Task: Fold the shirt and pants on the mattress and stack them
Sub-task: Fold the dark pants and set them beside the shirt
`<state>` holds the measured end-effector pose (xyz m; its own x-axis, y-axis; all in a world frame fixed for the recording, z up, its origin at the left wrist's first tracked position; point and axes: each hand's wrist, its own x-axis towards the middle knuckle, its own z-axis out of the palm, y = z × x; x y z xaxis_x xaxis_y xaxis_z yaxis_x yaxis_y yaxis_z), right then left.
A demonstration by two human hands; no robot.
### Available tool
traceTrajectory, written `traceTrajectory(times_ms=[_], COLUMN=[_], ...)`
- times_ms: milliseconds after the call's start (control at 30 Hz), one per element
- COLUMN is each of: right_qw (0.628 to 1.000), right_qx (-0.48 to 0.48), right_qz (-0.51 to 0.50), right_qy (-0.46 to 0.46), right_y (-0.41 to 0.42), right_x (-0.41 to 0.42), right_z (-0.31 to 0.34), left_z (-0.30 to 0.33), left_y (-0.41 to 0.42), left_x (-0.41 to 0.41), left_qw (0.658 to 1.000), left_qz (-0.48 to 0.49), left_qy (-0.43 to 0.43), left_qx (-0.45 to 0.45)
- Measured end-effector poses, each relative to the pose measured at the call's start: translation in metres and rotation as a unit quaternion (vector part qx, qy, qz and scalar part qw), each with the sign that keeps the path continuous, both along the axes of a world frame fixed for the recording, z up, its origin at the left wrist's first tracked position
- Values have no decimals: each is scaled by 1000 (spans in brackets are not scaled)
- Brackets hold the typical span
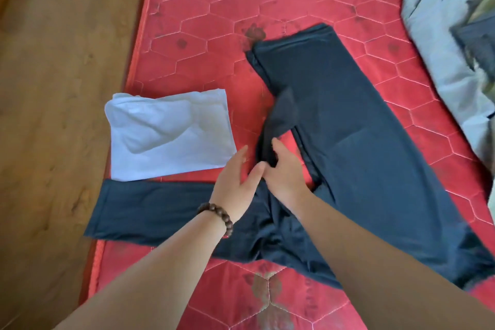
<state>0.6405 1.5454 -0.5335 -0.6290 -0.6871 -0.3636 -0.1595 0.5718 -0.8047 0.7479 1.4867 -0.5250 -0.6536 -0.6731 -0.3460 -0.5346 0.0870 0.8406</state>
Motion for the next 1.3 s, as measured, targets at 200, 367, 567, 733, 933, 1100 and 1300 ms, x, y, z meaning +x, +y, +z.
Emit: traceTrajectory(times_ms=[200,367,567,733,933,1100,1300], right_qw=[940,883,850,849,851,869,834], right_qx=[-17,15,10,60,46,52,211], right_qz=[286,398,439,459,445,355,393], right_qy=[185,249,290,256,276,340,324], right_y=[6,16,20,25,40,51,65], right_x=[64,99,133,151,149,134,125], right_z=[5,-7,-11,-24,-29,-38,-61], left_z=[20,2,-11,-24,-36,-45,-48], left_y=[-30,-35,-42,-47,-35,-40,-70], left_x=[8,44,91,120,123,124,154], left_qw=[986,971,957,928,959,936,917], left_qz=[133,137,241,336,199,164,354], left_qy=[-50,-190,-150,-148,-200,-270,-174], left_qx=[87,-49,-68,59,9,-155,-60])
